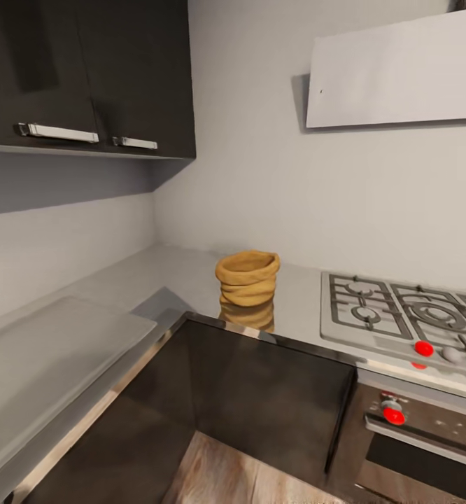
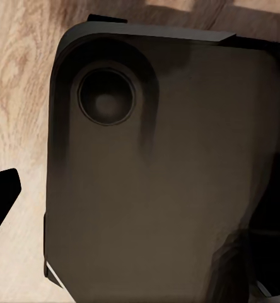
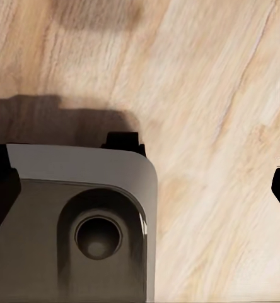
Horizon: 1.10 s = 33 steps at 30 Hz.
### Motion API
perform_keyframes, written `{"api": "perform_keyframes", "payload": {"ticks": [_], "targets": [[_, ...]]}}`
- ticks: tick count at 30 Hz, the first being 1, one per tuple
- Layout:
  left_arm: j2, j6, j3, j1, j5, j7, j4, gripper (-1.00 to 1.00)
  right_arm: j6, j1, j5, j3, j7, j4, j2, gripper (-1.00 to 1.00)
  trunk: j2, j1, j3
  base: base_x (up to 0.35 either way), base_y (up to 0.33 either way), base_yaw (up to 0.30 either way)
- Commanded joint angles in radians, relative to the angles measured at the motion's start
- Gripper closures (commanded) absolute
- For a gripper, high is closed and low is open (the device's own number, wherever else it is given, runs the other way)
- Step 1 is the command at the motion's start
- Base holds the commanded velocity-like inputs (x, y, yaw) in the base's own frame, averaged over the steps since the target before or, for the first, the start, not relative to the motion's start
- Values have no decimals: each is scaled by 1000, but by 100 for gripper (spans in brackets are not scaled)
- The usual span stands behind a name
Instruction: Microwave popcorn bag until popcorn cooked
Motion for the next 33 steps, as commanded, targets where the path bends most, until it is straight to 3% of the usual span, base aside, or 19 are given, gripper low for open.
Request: {"api": "perform_keyframes", "payload": {"ticks": [1,16,33], "targets": [[0,-1,8,0,6,-5,0,-100,-5,-1,4,-8,1,3,-1,-100,-1,0,-1,0,31,-130],[-1,-1,8,0,6,-5,0,-100,-3,-1,4,-8,1,3,-4,-100,-1,0,-1,0,174,-14],[0,-1,5,0,4,-5,0,-100,-1,-1,4,-8,1,3,-6,-100,-1,0,-1,25,10,0]]}}
